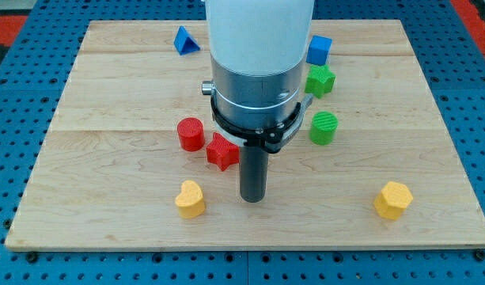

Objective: Place the green circle top to the red circle

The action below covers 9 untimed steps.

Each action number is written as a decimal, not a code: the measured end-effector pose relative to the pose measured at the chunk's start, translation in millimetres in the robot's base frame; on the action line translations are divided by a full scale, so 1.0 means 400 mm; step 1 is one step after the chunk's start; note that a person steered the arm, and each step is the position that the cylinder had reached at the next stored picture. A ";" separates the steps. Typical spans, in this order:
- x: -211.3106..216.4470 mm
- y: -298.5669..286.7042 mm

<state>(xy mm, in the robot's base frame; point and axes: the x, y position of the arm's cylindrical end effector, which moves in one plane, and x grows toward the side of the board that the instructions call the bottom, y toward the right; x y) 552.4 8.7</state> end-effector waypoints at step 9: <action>-0.033 0.220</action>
<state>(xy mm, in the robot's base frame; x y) 539.1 96.6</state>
